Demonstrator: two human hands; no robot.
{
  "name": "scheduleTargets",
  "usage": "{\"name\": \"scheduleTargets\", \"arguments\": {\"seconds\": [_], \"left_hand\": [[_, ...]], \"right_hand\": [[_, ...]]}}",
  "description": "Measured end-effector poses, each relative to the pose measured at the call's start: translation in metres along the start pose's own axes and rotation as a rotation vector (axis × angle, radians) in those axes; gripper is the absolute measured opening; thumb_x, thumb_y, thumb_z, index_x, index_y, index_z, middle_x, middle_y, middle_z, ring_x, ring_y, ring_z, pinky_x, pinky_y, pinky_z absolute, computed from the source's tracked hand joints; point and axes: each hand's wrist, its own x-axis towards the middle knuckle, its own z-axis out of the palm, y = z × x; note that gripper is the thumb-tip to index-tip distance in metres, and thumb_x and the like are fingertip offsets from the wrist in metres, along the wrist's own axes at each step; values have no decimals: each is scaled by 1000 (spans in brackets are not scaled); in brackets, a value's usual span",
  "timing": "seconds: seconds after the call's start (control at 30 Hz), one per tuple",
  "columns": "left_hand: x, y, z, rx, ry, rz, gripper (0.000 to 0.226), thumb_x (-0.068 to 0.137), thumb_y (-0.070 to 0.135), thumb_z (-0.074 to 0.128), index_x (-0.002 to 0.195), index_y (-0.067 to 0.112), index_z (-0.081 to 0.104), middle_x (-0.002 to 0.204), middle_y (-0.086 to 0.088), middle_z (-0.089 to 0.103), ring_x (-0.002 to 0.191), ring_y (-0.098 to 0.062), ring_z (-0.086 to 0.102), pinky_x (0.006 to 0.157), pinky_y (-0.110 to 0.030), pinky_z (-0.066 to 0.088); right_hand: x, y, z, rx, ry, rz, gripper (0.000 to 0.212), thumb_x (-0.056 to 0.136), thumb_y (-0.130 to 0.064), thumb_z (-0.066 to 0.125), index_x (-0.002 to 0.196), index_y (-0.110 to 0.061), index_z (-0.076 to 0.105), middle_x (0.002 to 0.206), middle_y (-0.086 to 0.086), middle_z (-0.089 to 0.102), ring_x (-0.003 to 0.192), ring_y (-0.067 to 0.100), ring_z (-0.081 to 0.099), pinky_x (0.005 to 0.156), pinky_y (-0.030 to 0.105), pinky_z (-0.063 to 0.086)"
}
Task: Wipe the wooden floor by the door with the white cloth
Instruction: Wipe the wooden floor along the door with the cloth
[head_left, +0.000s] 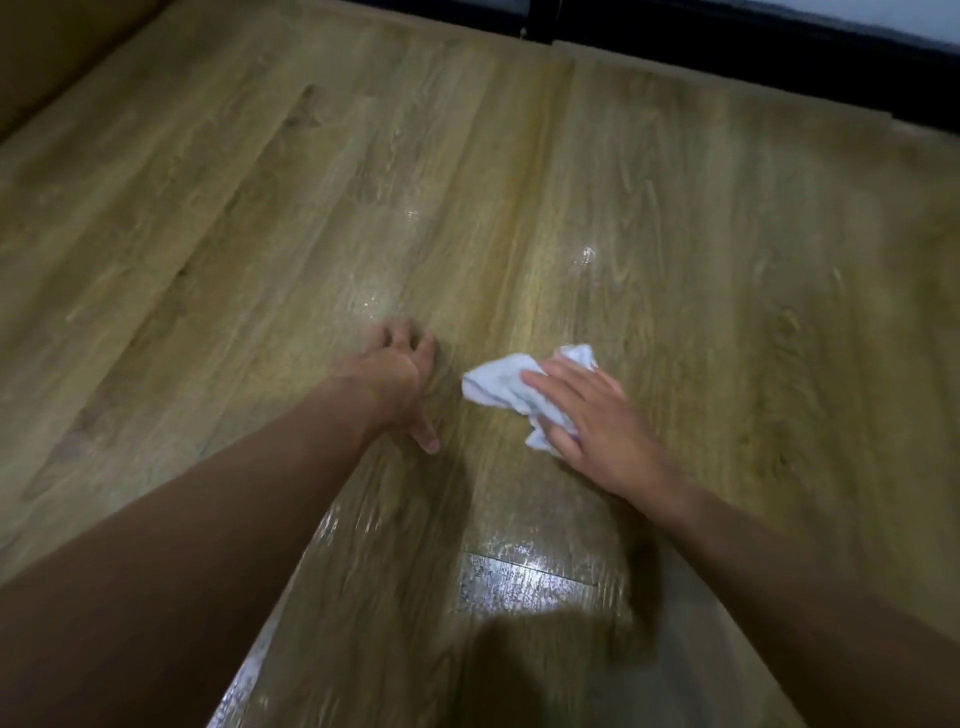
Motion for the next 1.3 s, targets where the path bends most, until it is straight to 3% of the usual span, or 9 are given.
{"name": "scheduleTargets", "arguments": {"seconds": [0.1, 0.27, 0.47, 0.6, 0.7, 0.8, 0.93, 1.17, 1.3], "left_hand": [[1, 18, 5, 8, 62, 198, 108, 67, 44, 80, 150, 20, 16, 159, -1, 1, 144, -27, 17, 116, -43, 24], [-6, 47, 21, 104, 267, 337, 70, 93, 49, 42, 150, 14, 18, 158, -6, 10, 147, -26, 7, 119, -48, 10], [-15, 82, 15, 93, 175, 256, 68, 91, 65, 28, 146, 25, 24, 154, -15, 15, 143, -37, 16, 111, -53, 26], [-16, 118, 7, 183, 162, 252, 68, 93, 61, 32, 135, 10, 46, 156, -12, 15, 141, -29, 24, 112, -43, 29], [-17, 141, 1, 235, 266, 243, 58, 98, 46, 35, 141, 8, 31, 139, -15, 40, 124, -27, 46, 93, -35, 43], [-14, 155, -14, 302, 253, 275, 59, 100, 36, 36, 149, 11, 16, 137, -11, 46, 124, -29, 48, 95, -35, 41], [-3, 170, -37, 467, 100, 354, 47, 97, 36, 46, 140, 16, 40, 142, -7, 45, 130, -24, 45, 103, -36, 37], [-7, 185, -50, 602, 83, 528, 50, 99, 42, 40, 134, 7, 44, 134, -16, 50, 119, -30, 52, 94, -36, 43], [2, 193, -53, 491, 159, 546, 50, 99, 42, 38, 132, 5, 45, 130, -16, 54, 117, -33, 54, 94, -35, 41]], "right_hand": [[-21, 47, -14, 18, 114, 211, 48, 91, -36, 43, 136, -20, 50, 140, 4, 52, 131, 23, 44, 103, 37, 31], [44, 60, -8, -51, 127, 550, 53, 90, -27, 46, 142, -17, 39, 150, 7, 37, 142, 26, 27, 113, 46, 17], [-43, 53, -17, -62, 12, 121, 47, 96, -37, 37, 141, -22, 43, 146, 4, 44, 137, 22, 37, 110, 42, 29], [-55, 112, -36, -41, 206, 451, 50, 92, -40, 37, 134, -15, 51, 133, 11, 56, 122, 30, 51, 99, 46, 42], [-12, 127, -37, -48, 214, 732, 53, 86, -40, 50, 132, -14, 49, 128, 13, 55, 120, 31, 49, 100, 47, 38], [9, 95, -26, 8, 116, 623, 57, 84, -35, 44, 136, -13, 46, 133, 13, 52, 126, 32, 44, 105, 51, 33], [-58, 61, -20, 16, 69, 302, 48, 94, -33, 42, 140, -21, 44, 142, 4, 49, 136, 24, 39, 110, 44, 30], [-51, 136, -51, 35, 142, 722, 70, 82, -48, 33, 142, -14, 39, 145, 9, 43, 136, 30, 35, 110, 49, 28], [-34, 98, -35, 55, 64, 613, 56, 97, -32, 47, 149, -19, 28, 153, 8, 31, 144, 29, 19, 115, 51, 18]]}}
